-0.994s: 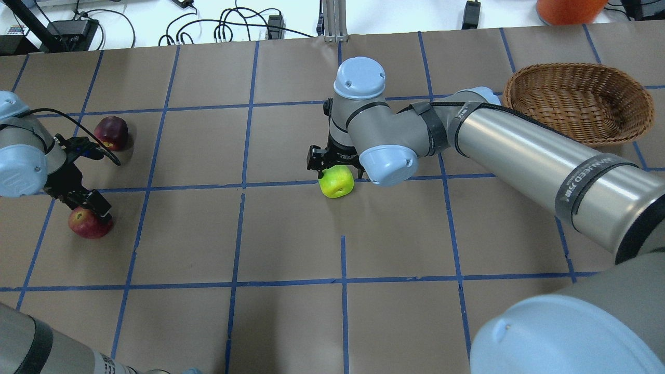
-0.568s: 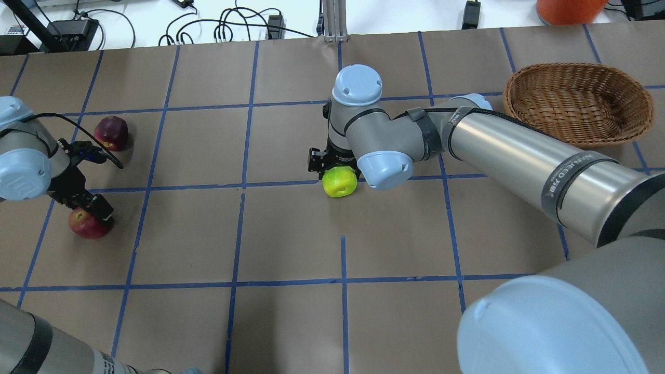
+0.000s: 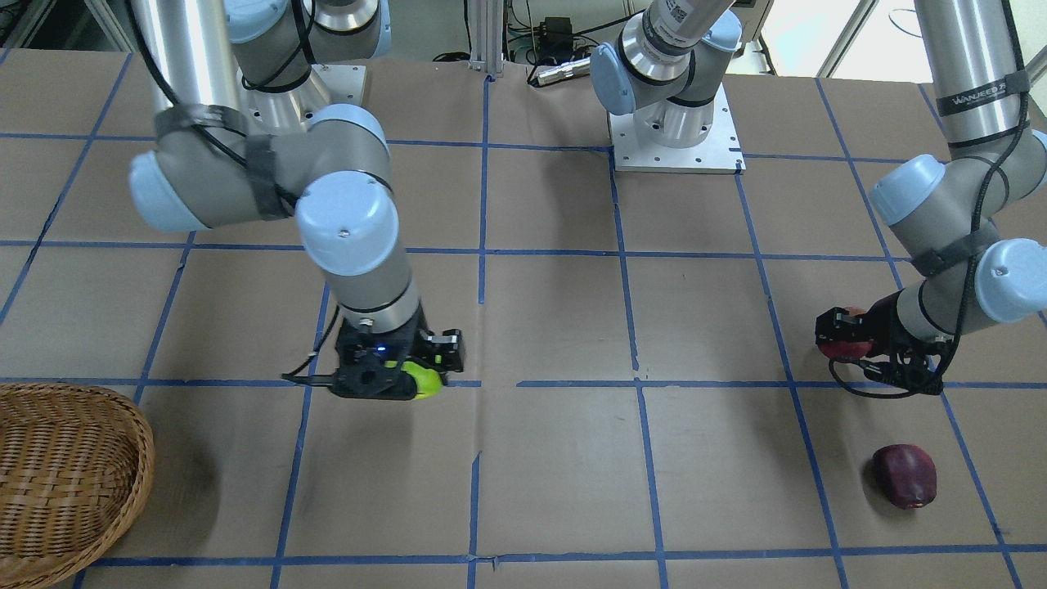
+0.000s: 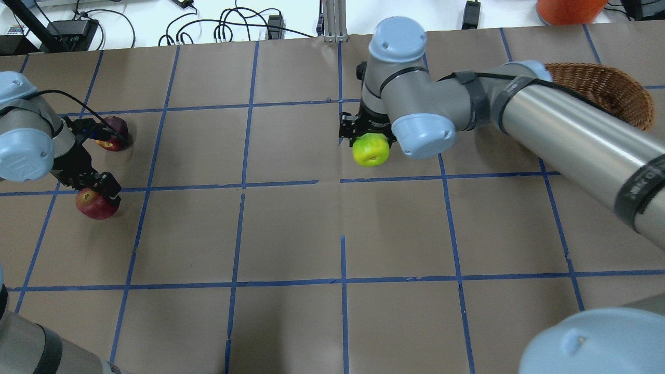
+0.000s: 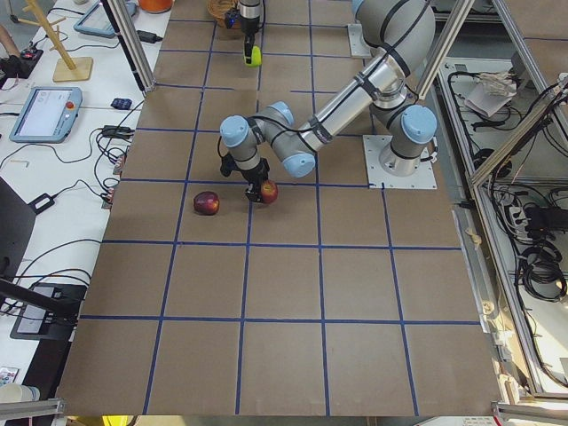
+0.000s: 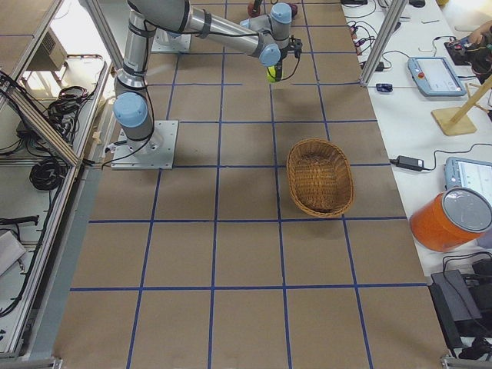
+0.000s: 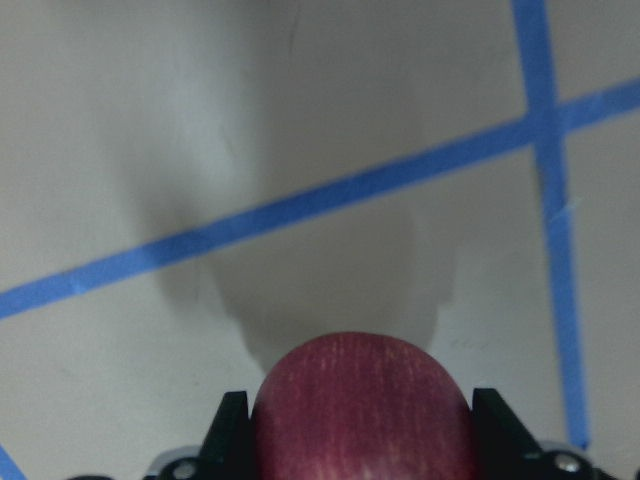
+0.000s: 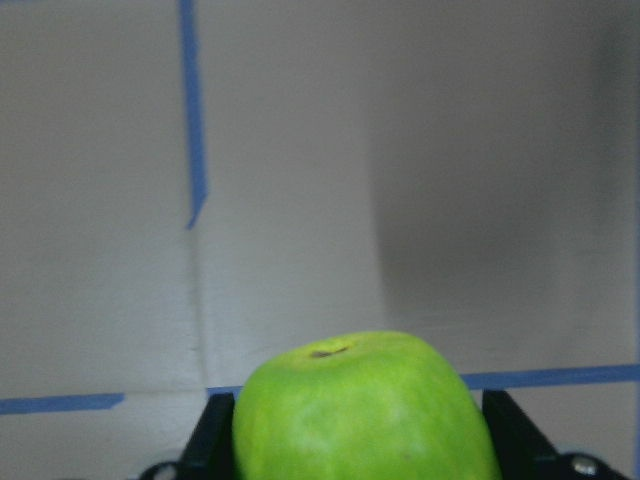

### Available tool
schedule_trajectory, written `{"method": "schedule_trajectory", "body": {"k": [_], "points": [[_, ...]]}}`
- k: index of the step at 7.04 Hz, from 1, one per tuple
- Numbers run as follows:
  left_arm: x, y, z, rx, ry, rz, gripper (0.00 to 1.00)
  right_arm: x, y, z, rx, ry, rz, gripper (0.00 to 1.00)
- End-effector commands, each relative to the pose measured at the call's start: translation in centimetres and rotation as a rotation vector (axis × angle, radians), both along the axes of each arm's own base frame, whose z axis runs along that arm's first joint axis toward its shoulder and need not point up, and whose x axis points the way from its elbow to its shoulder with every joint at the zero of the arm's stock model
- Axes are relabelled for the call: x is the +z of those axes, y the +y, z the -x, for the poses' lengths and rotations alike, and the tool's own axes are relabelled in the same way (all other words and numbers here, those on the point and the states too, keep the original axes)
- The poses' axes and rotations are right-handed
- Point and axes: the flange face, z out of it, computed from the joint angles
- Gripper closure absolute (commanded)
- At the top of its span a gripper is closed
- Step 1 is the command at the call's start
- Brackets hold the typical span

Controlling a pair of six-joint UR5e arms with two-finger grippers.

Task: Put all apples into basket
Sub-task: 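Lift green apple over basket with right while left carries red apple toward table center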

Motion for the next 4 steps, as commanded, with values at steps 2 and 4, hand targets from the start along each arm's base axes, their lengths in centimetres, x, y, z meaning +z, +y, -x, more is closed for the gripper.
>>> {"method": "schedule_trajectory", "body": {"k": [2,4], "points": [[3.3,-2.7,14.9,0.216,-0.001,0.048,0.86,7.3,-5.5,24.4,-0.069,0.218,0.010,1.00],[2.8,-2.2,27.0,0.355,-0.007,0.070,0.86,3.8,-6.7,37.6,-0.033,0.323,-0.008,1.00]]}}
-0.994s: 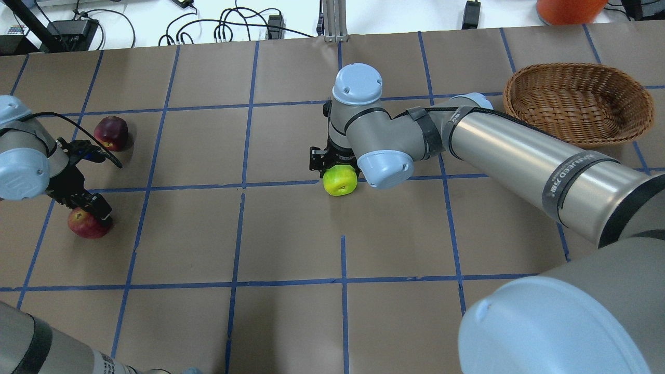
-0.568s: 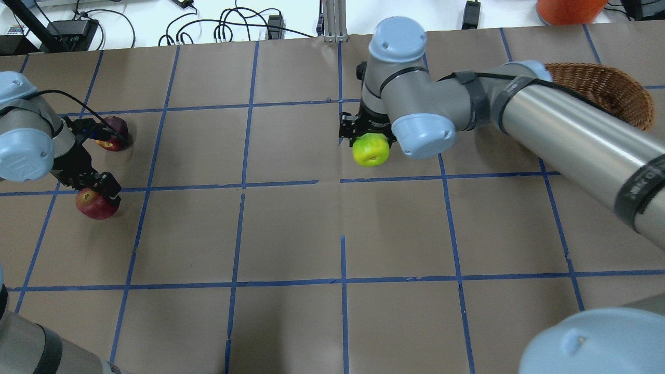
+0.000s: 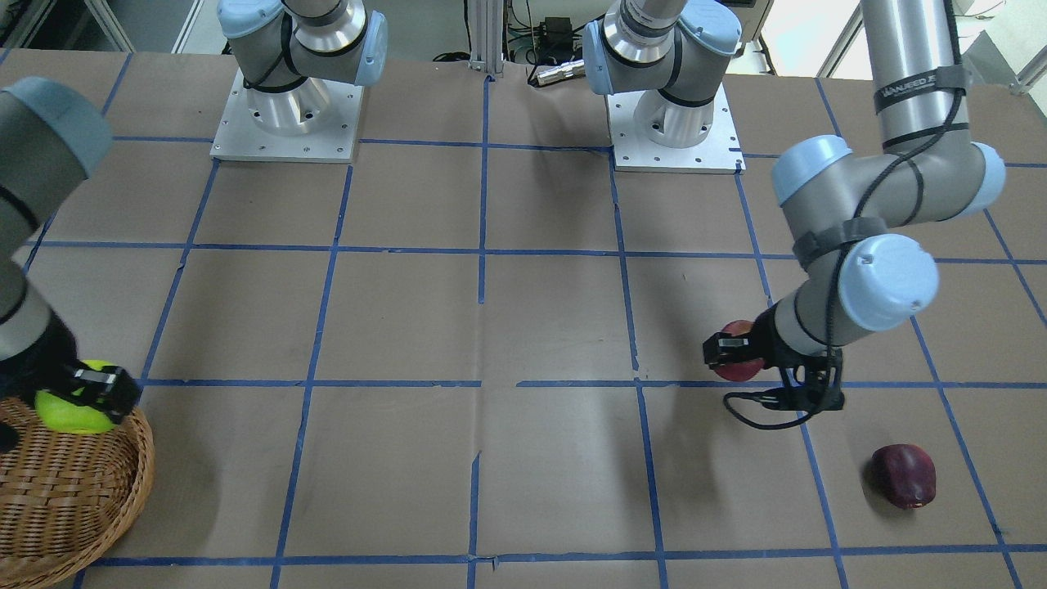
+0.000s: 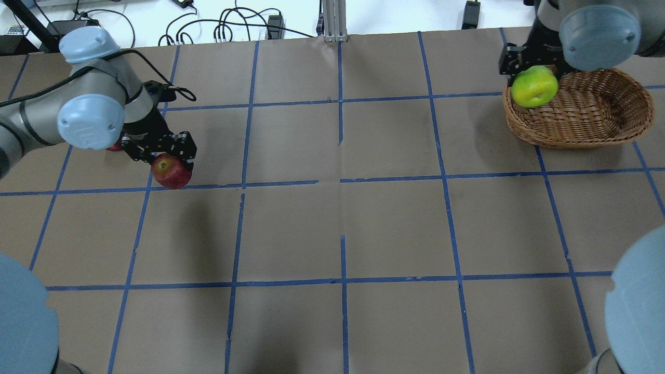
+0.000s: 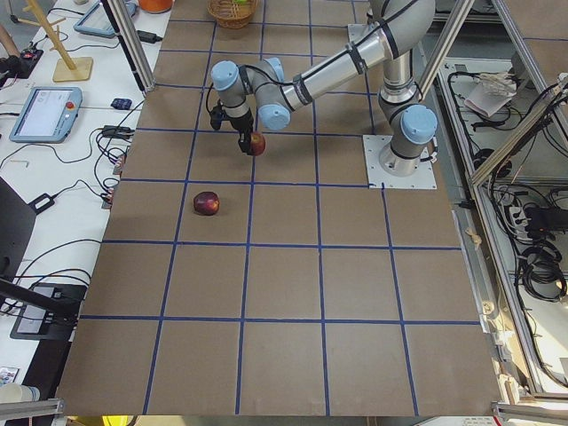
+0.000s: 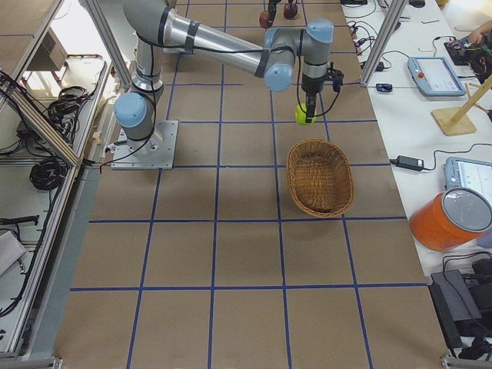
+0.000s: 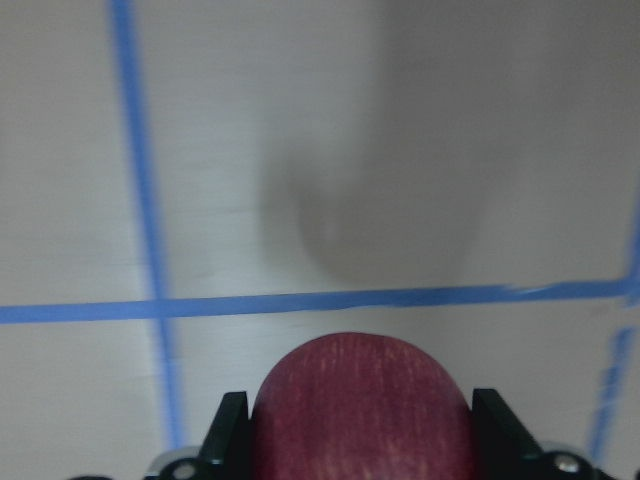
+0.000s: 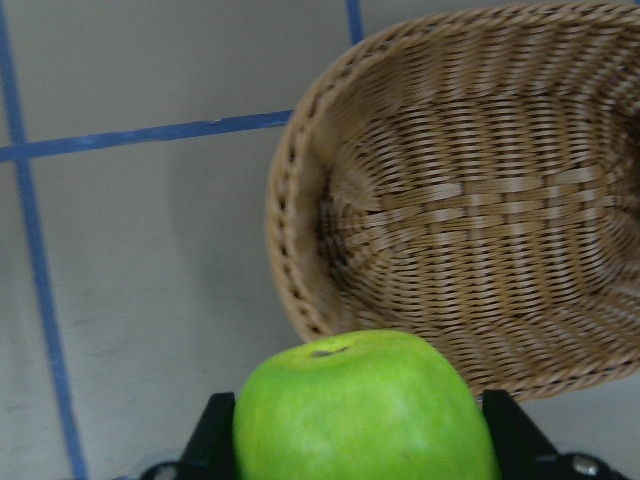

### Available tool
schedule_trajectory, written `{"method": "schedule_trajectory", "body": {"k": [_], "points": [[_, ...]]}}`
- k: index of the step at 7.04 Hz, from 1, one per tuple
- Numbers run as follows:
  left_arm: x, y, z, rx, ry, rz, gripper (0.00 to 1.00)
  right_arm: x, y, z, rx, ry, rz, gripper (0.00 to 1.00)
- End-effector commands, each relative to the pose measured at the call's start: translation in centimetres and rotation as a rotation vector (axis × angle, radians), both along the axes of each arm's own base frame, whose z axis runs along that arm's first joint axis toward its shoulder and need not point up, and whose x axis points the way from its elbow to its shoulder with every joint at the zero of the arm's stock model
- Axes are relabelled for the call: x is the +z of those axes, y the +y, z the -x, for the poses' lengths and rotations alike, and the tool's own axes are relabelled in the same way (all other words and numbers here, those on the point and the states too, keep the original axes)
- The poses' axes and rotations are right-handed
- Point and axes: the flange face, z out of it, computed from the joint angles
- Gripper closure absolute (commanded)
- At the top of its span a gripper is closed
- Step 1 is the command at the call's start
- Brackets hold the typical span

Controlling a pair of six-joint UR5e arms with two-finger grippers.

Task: Put all apples into basket
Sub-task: 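Lift green apple over basket with right while left carries red apple toward table center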

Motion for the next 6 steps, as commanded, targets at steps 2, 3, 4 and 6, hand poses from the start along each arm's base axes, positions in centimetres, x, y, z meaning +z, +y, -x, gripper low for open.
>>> {"method": "schedule_trajectory", "body": {"k": [2,3,4,6], "points": [[-1.4,1.6,19.1,0.253,0.053,0.128,0.86,-9.2,-3.2,15.2,0.008,0.106,0.062,0.99],[-2.6,2.3,23.8,0.320,0.101,0.186,0.86,-10.7,-3.6,15.5,0.015,0.109,0.061,0.89],[-4.5,3.1,27.1,0.322,0.129,0.195,0.84,-11.6,-3.9,15.6,0.017,0.105,0.052,0.67],[-6.7,3.9,29.0,0.291,0.131,0.163,0.22,-12.6,-4.5,15.9,0.046,0.126,0.076,0.00]]}}
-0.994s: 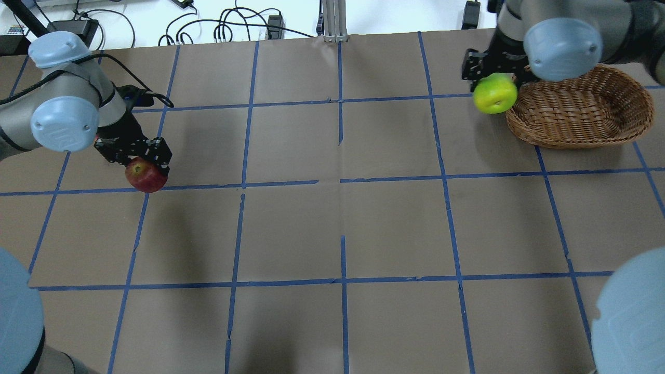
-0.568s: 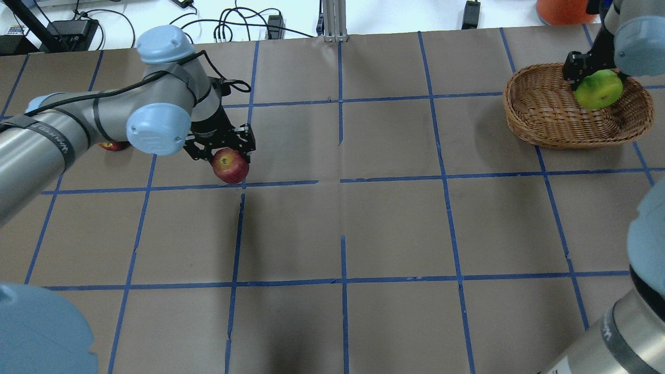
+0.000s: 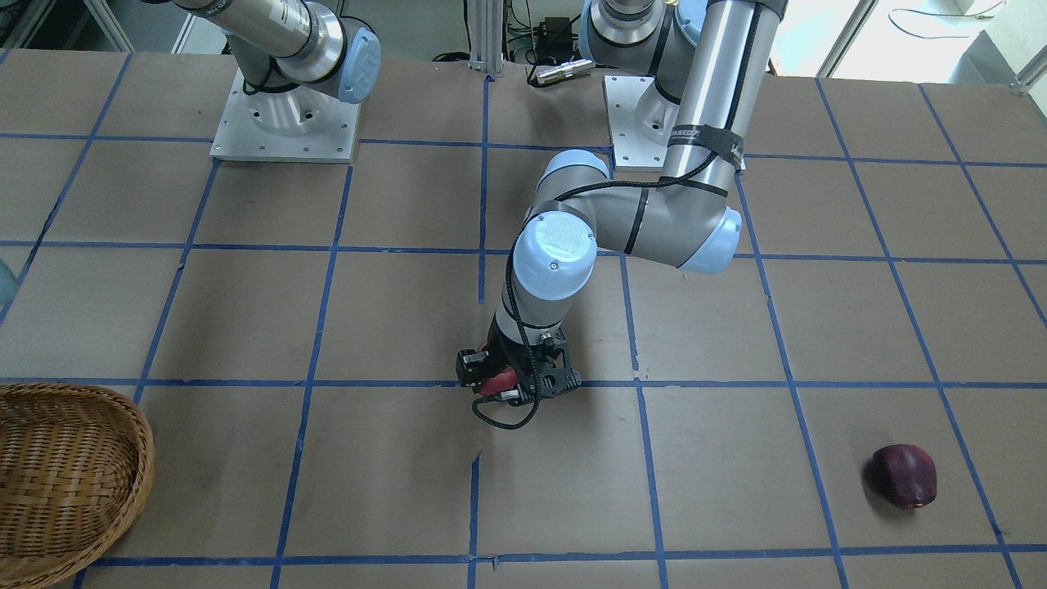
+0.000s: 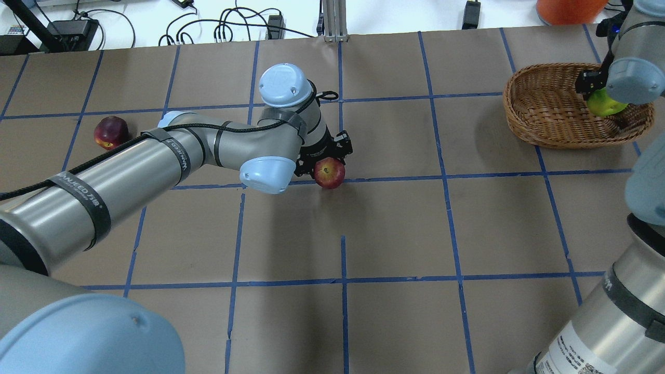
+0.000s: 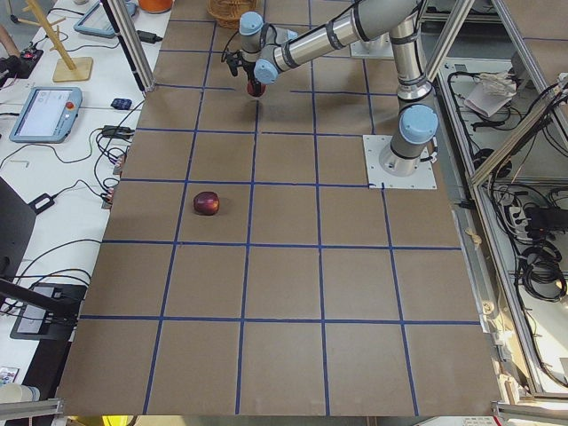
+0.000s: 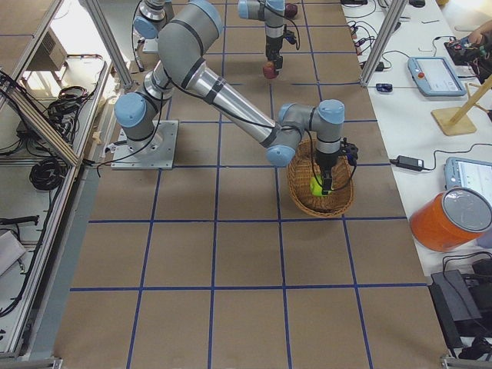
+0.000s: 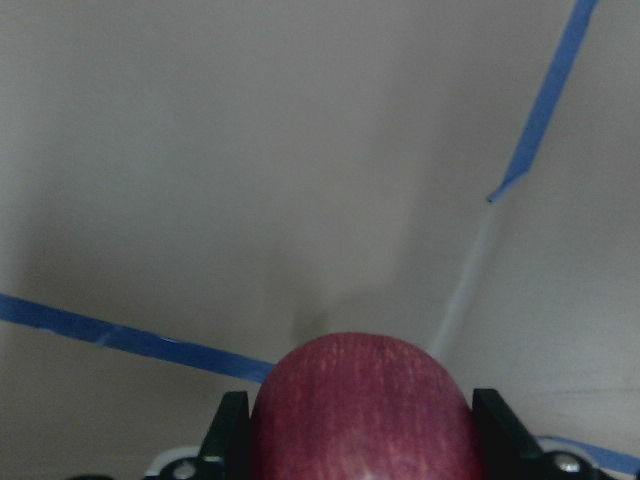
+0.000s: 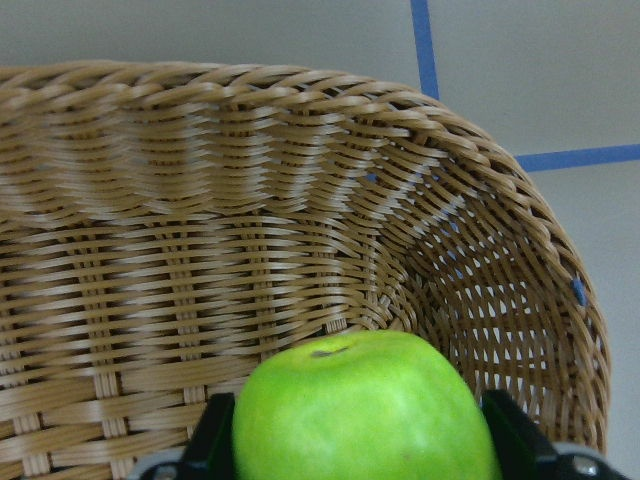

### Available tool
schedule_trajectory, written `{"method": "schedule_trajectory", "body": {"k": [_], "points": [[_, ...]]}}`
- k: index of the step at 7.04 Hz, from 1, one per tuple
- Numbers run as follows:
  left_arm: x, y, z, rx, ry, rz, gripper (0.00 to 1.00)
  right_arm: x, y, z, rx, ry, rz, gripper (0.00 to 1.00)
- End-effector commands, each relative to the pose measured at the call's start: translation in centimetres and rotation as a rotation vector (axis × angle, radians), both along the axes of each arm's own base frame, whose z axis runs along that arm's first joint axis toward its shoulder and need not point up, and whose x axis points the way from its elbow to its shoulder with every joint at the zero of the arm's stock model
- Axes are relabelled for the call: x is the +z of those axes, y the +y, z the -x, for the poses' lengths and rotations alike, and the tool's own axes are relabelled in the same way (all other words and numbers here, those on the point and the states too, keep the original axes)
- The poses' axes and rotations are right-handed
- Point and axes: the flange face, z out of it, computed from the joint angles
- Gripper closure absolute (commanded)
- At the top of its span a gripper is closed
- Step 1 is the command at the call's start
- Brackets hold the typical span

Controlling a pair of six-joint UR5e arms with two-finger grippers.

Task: Put all apples into basket
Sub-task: 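Open right gripper into basket while left sets red apple at table center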

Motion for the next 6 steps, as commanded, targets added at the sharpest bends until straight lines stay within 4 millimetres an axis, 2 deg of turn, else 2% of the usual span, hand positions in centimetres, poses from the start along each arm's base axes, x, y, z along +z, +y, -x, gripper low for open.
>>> {"method": "schedule_trajectory", "body": {"k": [1,2,3,4,5,6], "points": [[-0.6,0.1,0.9,-0.016,0.007,0.002,0.00,-0.3,-0.3,0.4,0.019,0.021,0.011,0.00],[0.9,-0.6,-0.5,0.009,0.009,0.014,0.00,0.4,-0.2,0.2,0.019,0.021,0.010,0.00],[2.3,-1.7,-2.4,0.042,0.026,0.010,0.00,3.4,0.0,-0.3,0.025,0.021,0.044,0.00],[5.2,-3.8,-4.9,0.068,0.033,0.020,0.00,7.3,1.4,-2.5,0.039,-0.020,-0.023,0.00],[8.1,-6.8,-9.1,0.053,0.019,-0.007,0.00,11.1,1.9,-6.7,0.087,-0.078,0.002,0.00],[11.1,-8.9,-12.8,-0.025,0.005,-0.054,0.00,11.5,1.9,-8.1,0.082,-0.106,-0.005,0.00]]}}
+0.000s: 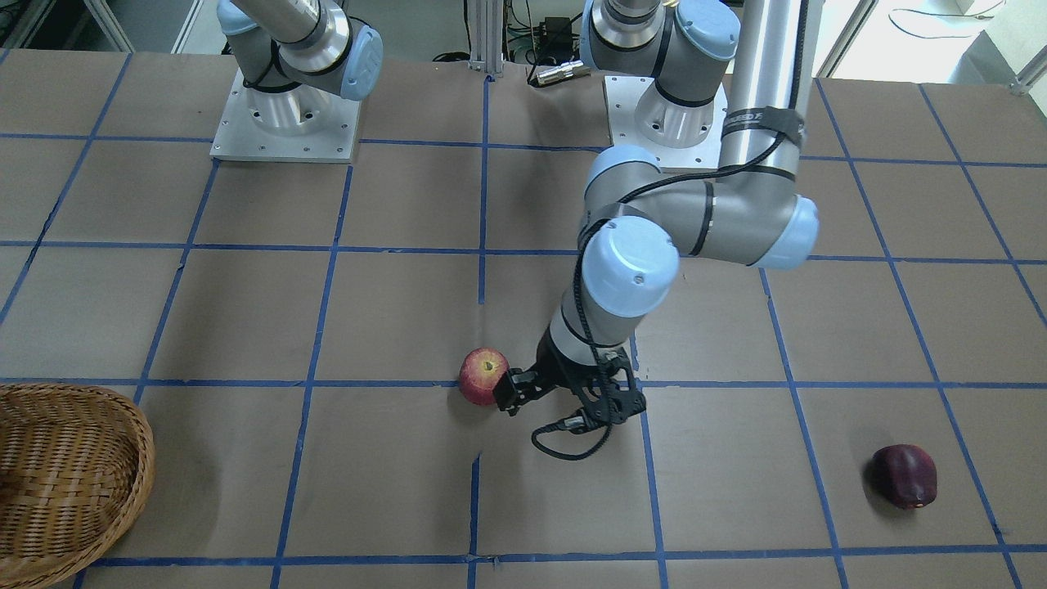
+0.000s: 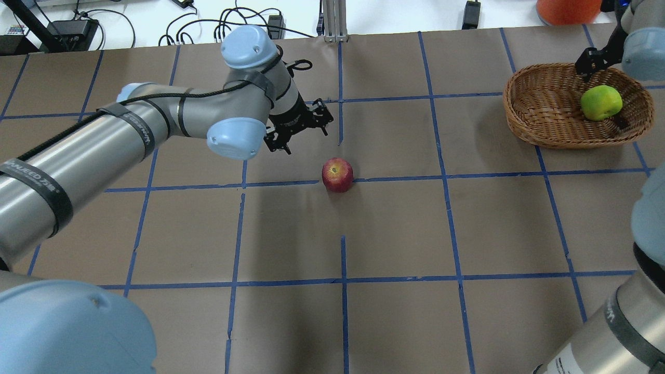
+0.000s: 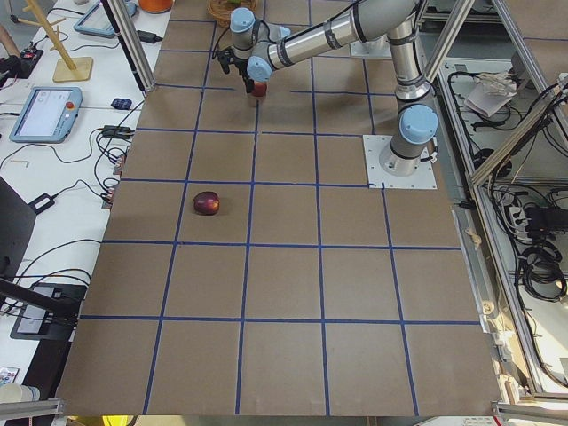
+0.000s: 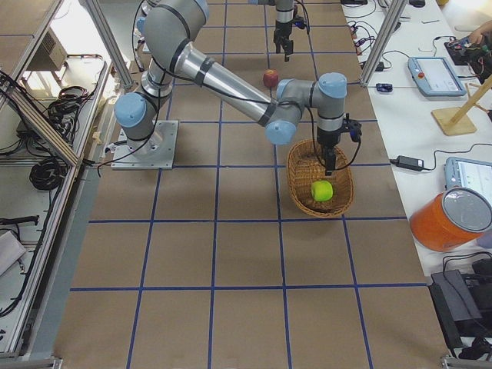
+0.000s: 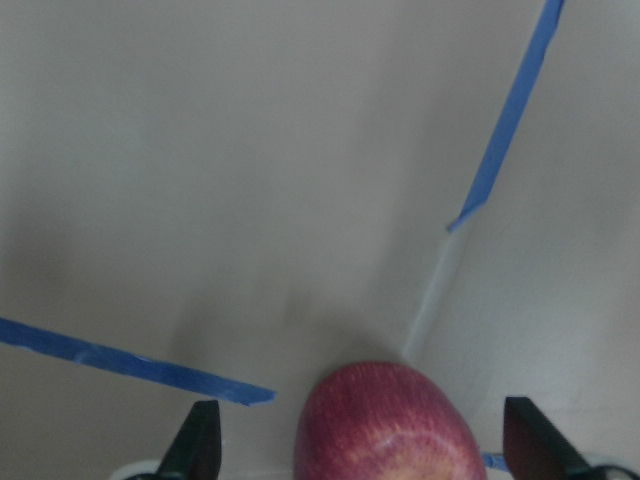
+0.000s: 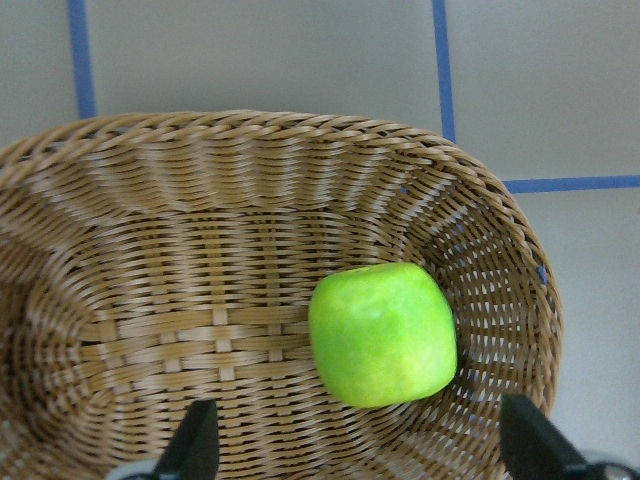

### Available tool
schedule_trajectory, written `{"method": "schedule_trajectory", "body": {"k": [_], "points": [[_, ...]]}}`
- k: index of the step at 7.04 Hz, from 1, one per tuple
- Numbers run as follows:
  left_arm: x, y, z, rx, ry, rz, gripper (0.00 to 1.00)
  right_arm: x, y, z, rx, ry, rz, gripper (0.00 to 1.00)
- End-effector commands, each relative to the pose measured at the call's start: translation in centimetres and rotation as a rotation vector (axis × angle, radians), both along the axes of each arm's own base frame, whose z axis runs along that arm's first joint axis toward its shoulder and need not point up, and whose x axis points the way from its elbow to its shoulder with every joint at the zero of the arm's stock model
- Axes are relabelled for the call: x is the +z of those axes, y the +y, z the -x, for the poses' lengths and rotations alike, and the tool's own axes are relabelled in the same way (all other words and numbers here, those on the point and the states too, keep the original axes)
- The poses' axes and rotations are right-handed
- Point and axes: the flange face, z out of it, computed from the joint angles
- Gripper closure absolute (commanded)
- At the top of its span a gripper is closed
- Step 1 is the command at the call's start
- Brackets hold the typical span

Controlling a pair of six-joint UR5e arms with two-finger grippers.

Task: Put all apples into basket
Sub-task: 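Open right gripper into basket while left sets red apple at table center, then lower right gripper onto center red apple while left reaches the dark red apple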

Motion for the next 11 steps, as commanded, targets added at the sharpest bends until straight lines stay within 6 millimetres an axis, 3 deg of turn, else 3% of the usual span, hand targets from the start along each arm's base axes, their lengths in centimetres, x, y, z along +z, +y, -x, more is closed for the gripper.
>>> {"method": "schedule_trajectory", "body": {"k": [1,2,3,4,5,6,7,8,9,11], "points": [[5.3,-4.2,-9.5,-0.164,-0.020,-0.051,0.00,3.5,1.3,-7.9,0.004,-0.136,-0.034,0.00],[6.0,-6.9,-17.3,-0.165,-0.067,-0.027,0.00,3.6,1.8,-12.7,-0.164,-0.247,-0.050,0.00],[6.4,-8.0,-22.4,-0.188,-0.075,-0.005,0.00,3.2,2.2,-20.1,-0.165,-0.308,-0.086,0.00],[5.3,-8.1,-26.0,-0.343,-0.076,0.006,0.00,2.7,3.4,-27.9,-0.159,-0.314,-0.104,0.00],[4.5,-7.5,-33.5,-0.453,-0.112,0.010,0.00,1.7,5.1,-34.9,-0.222,-0.324,-0.121,0.00],[3.2,-7.1,-38.2,-0.544,-0.115,0.006,0.00,0.3,7.1,-40.1,-0.243,-0.320,-0.149,0.00],[0.5,-7.8,-41.0,-0.609,-0.144,0.046,0.00,-2.0,9.3,-44.3,-0.225,-0.304,-0.192,0.00],[-1.6,-7.7,-43.6,-0.590,-0.157,0.053,0.00,-5.0,10.6,-46.5,-0.259,-0.283,-0.236,0.00],[-3.7,-7.6,-44.9,-0.580,-0.154,0.022,0.00,-7.4,11.0,-47.2,-0.288,-0.266,-0.270,0.00],[-7.0,-8.1,-45.6,-0.581,-0.177,-0.007,0.00,-8.8,11.4,-49.3,-0.273,-0.353,-0.316,0.00]]}}
